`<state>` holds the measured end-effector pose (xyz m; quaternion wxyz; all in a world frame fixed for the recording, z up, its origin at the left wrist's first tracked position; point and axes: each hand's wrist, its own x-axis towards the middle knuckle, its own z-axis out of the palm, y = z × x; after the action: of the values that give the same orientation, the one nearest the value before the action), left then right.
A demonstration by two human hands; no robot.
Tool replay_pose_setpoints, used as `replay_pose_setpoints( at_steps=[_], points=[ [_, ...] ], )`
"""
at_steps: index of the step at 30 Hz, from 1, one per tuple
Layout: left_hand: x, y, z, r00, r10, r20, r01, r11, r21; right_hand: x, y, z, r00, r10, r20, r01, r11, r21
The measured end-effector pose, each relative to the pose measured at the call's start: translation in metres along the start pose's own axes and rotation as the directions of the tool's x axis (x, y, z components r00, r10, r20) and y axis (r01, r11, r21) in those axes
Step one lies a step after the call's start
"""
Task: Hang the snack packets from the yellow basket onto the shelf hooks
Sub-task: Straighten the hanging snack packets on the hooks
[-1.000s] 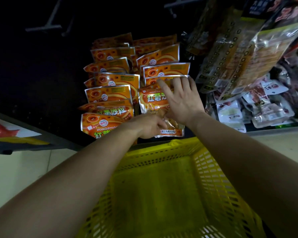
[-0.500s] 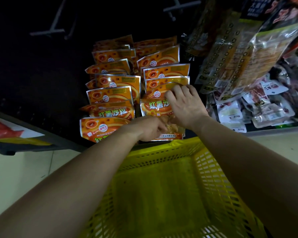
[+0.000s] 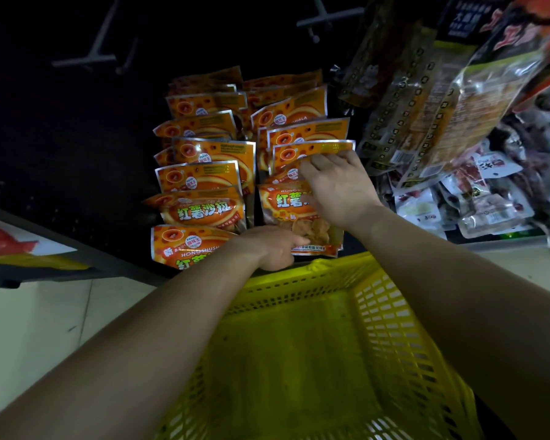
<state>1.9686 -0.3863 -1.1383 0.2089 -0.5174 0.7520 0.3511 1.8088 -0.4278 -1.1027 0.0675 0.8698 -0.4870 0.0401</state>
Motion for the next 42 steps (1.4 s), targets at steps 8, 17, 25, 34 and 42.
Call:
replay_pose_setpoints(
  at_steps=[8,17,25,34,42],
  points=[
    [-0.017,-0.002,-0.003,0.998,0.012,-0.063,-0.02,0.992,-0.127,-0.006,0.005,0.0,0.975,0.087,0.206,-0.106,0.991,0.081],
    [-0.029,-0.005,-0.006,0.985,-0.056,-0.162,0.037,0.992,-0.118,-0.015,-0.001,-0.012,0.976,0.135,0.171,-0.159,0.978,0.134],
    [-0.044,0.003,-0.027,0.949,-0.013,-0.315,-0.028,0.991,-0.128,-0.018,-0.002,-0.03,0.977,0.179,0.116,-0.194,0.971,0.136],
    [-0.125,-0.012,-0.059,0.867,-0.034,-0.496,-0.065,0.981,-0.181,-0.026,-0.014,-0.084,0.971,0.2,0.129,-0.222,0.956,0.19],
    [-0.2,-0.043,-0.02,0.804,-0.146,-0.576,-0.03,0.958,-0.285,-0.05,-0.074,-0.09,0.926,0.087,0.366,-0.211,0.926,0.312]
  ],
)
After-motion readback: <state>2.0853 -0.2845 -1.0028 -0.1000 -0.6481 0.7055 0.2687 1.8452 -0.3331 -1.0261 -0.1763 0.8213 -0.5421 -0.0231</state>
